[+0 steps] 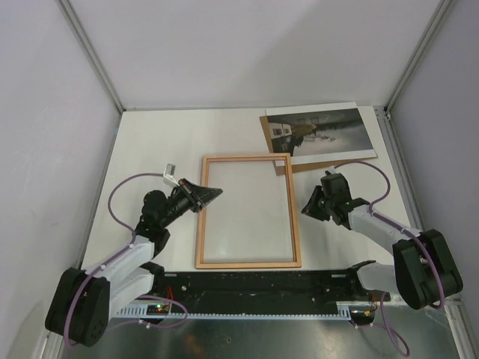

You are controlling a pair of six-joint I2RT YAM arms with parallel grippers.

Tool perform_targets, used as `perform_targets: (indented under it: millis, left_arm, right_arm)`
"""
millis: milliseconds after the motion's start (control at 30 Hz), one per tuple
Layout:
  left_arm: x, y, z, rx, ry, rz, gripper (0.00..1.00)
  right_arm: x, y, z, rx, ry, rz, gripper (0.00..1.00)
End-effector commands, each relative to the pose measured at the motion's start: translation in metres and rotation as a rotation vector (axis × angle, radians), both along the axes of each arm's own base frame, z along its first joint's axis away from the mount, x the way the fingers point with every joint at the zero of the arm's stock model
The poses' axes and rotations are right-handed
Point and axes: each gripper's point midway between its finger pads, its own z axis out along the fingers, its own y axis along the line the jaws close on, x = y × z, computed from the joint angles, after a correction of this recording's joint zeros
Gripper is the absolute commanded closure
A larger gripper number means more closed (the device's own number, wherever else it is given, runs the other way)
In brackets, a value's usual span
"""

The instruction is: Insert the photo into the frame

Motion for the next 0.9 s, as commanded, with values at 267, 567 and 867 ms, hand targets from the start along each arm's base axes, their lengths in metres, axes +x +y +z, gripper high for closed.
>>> perform_targets:
  millis: [267, 567, 867]
  left_arm:
    - [0.012, -0.009, 0.017, -0.039, -0.075, -0.004, 1.00]
    - [0.019, -0.015, 0.014, -0.041, -0.070, -0.014, 1.00]
    - [0.023, -0.020, 0.012, -0.045, -0.064, -0.022, 1.00]
  right_arm:
    - [0.003, 0.005, -0.008, 0.021, -0.002, 0.013, 0.78]
    - [0.003, 0.006, -0.014, 0.023, 0.009, 0.023, 0.79]
    - [0.004, 0.009, -0.018, 0.031, 0.016, 0.035, 0.80]
